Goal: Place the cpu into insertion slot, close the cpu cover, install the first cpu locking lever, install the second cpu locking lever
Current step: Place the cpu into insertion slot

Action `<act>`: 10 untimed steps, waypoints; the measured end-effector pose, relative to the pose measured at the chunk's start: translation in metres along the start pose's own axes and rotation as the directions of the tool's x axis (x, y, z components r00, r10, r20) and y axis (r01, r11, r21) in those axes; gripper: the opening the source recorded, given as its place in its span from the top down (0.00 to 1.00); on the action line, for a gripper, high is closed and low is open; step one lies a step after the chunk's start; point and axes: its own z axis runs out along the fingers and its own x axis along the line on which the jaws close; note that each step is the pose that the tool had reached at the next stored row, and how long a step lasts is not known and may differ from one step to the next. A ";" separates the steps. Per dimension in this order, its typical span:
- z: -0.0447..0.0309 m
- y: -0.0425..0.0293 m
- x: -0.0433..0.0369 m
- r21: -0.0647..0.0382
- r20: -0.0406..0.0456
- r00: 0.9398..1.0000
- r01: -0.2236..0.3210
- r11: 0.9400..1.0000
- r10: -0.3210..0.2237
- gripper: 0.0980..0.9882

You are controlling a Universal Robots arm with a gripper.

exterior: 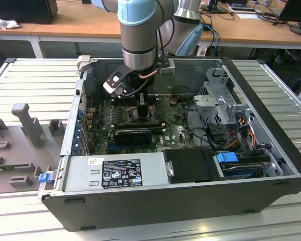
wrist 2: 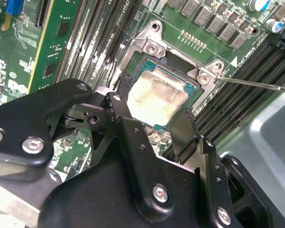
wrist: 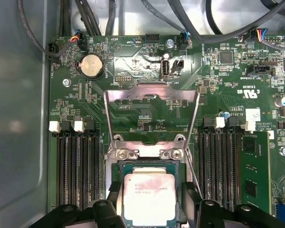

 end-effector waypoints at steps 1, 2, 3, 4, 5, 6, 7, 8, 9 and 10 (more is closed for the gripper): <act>-0.0014 0.0001 0.0001 0.000 0.000 1.000 0.000 1.000 0.000 0.42; -0.0030 0.0003 0.0001 0.000 0.000 1.000 0.000 1.000 0.000 0.42; -0.0053 0.0005 0.0001 0.000 0.000 1.000 0.000 1.000 0.000 0.42; -0.0068 0.0006 0.0001 0.000 0.000 1.000 0.000 1.000 0.000 0.42; -0.0081 0.0007 0.0001 0.000 0.000 1.000 0.000 1.000 0.000 0.42; -0.0092 0.0008 0.0002 0.000 0.000 1.000 0.000 1.000 0.000 0.44; -0.0104 0.0009 0.0002 0.000 0.000 1.000 0.000 1.000 0.000 0.52; -0.0116 0.0010 0.0002 0.000 0.000 1.000 0.000 1.000 0.000 0.59; -0.0132 0.0011 0.0002 0.000 0.000 1.000 0.000 1.000 0.000 0.66; -0.0140 0.0011 0.0002 0.000 0.000 1.000 0.000 1.000 0.000 0.72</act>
